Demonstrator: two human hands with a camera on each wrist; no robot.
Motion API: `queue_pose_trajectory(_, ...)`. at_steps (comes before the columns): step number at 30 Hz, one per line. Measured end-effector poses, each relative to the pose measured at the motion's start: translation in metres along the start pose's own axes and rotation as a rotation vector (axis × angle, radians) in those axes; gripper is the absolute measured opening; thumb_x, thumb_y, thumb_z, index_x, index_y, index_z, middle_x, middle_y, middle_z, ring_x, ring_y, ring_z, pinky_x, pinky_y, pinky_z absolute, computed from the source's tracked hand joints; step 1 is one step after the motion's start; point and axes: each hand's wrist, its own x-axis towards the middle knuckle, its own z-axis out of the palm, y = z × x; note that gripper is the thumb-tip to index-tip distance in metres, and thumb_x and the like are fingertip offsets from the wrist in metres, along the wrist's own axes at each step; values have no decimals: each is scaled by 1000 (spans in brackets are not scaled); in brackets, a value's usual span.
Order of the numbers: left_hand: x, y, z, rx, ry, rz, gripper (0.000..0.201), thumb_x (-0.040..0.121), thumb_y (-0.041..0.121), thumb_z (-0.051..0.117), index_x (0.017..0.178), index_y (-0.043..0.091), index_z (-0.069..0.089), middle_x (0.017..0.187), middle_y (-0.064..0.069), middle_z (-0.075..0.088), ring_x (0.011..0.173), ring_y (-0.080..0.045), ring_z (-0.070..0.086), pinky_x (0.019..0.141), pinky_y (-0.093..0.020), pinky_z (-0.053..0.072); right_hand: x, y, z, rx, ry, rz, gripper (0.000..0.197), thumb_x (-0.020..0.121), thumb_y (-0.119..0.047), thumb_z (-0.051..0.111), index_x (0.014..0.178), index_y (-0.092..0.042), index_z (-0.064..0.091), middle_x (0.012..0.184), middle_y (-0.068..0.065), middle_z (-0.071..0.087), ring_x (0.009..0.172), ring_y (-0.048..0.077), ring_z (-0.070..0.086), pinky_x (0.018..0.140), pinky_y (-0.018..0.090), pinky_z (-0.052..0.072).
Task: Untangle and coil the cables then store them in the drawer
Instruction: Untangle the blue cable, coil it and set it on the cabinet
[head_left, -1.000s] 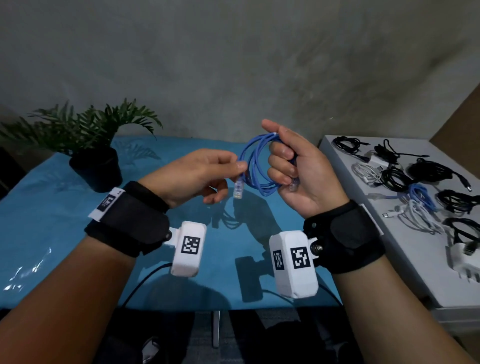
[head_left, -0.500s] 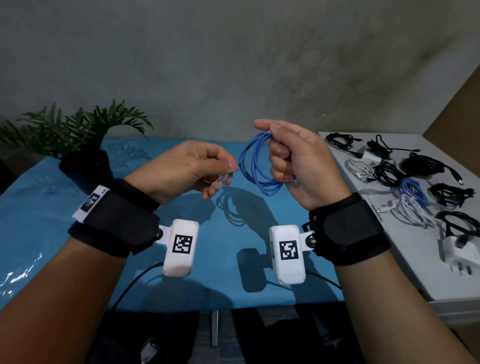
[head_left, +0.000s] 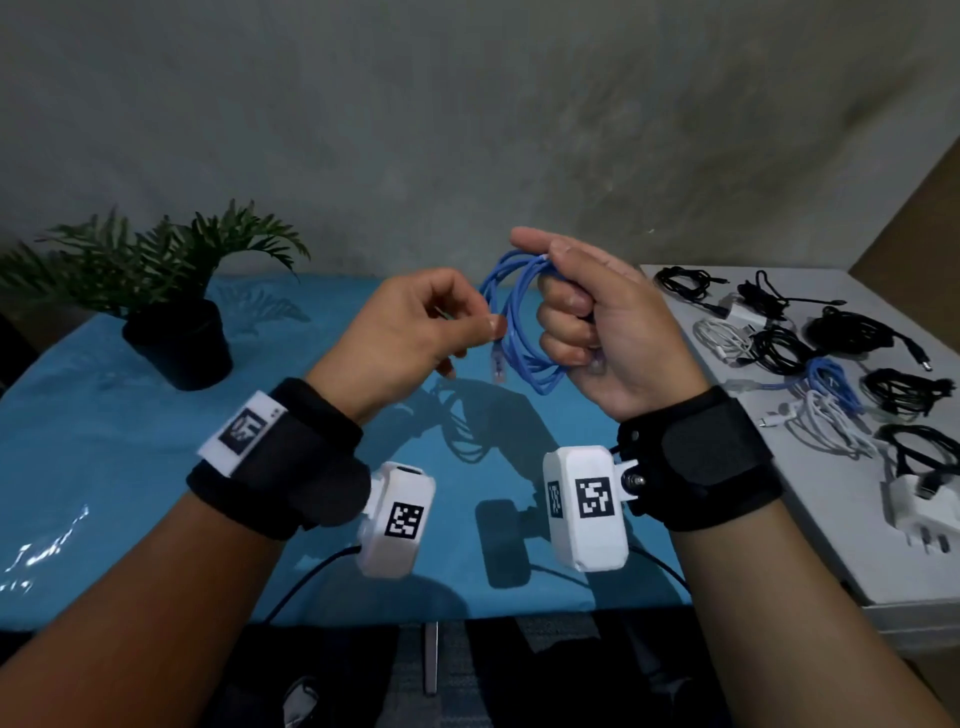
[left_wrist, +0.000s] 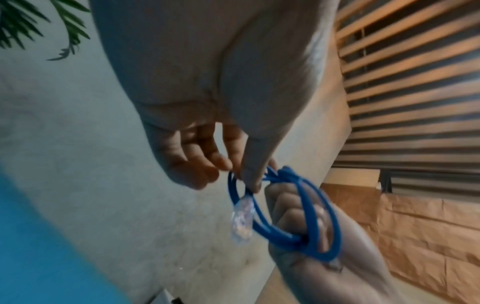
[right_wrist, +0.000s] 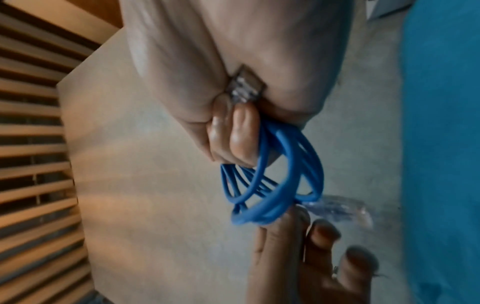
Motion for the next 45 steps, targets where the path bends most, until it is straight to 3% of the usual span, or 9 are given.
queue_pose_trajectory(7, 1, -11, 8, -334, -42, -48, 30, 83, 14, 77, 104, 5, 59, 88, -16, 62, 71, -17, 63, 73, -29, 57, -1, -2, -1, 71, -92, 90, 31, 106, -17, 41, 120, -7, 66, 55, -8, 26, 37, 0, 20, 34, 16, 14)
queue_pose_trajectory(12, 0, -6, 12, -331, -39, -55, 2, 92, 8, 66, 91, 7, 65, 82, -15, 60, 66, -15, 58, 64, -23, 52, -1, -2, -3, 98, -105, 113, 31, 105, -19, 41, 119, -7, 66, 54, -9, 27, 36, 0, 21, 33, 15, 16)
queue_pose_trajectory(18, 2, -10, 23, -73, 252, 51, 12, 96, 12, 68, 97, 0, 70, 78, -14, 65, 50, -13, 61, 54, -24, 53, 3, -1, -6, 47, -61, 140, 30, 106, -18, 41, 121, -7, 65, 54, -8, 27, 37, 1, 21, 33, 15, 17)
queue_pose_trajectory(22, -3, -15, 27, 257, 412, 230, 8, 94, 23, 69, 100, 21, 73, 76, 8, 72, 58, -5, 68, 62, -28, 57, 4, -1, -8, -20, -35, 132, 28, 106, -17, 43, 120, -8, 66, 56, -8, 27, 38, 1, 20, 34, 16, 17)
queue_pose_trajectory(27, 0, -10, 21, 91, 205, 128, 15, 91, 25, 73, 94, 13, 64, 81, -2, 68, 67, -19, 64, 68, -40, 56, 2, -6, -14, -145, -10, 102, 27, 105, -17, 46, 119, -7, 68, 58, -6, 26, 42, 4, 17, 38, 19, 14)
queue_pose_trajectory(31, 1, -3, 11, -321, -13, -104, 19, 100, 21, 60, 81, 19, 61, 80, 4, 66, 75, -10, 62, 67, -26, 52, -1, -10, -17, -179, -32, 104, 27, 105, -15, 45, 116, -7, 68, 56, -7, 26, 42, 4, 16, 41, 20, 9)
queue_pose_trajectory(35, 6, -3, 8, -500, 19, -165, 23, 104, 15, 49, 83, 16, 58, 79, 4, 62, 70, -10, 60, 68, -27, 53, -4, -7, -16, -237, -118, 141, 28, 104, -14, 46, 117, -9, 70, 57, -6, 27, 41, 4, 17, 43, 21, 7)
queue_pose_trajectory(42, 11, -6, -12, 445, 290, 180, 28, 105, 31, 51, 86, 15, 62, 62, 6, 56, 53, -3, 46, 59, -33, 38, -5, -1, -8, -501, -151, 158, 25, 105, -16, 50, 114, -17, 73, 69, 4, 15, 51, 13, 10, 44, 22, 8)
queue_pose_trajectory(45, 7, -1, -13, 216, 167, 54, 23, 103, 25, 57, 89, 8, 63, 56, 5, 55, 49, -8, 46, 52, -28, 39, -1, 3, -10, -536, -25, 93, 22, 105, -16, 50, 117, -24, 67, 66, 1, 19, 52, 13, 13, 44, 22, 12)
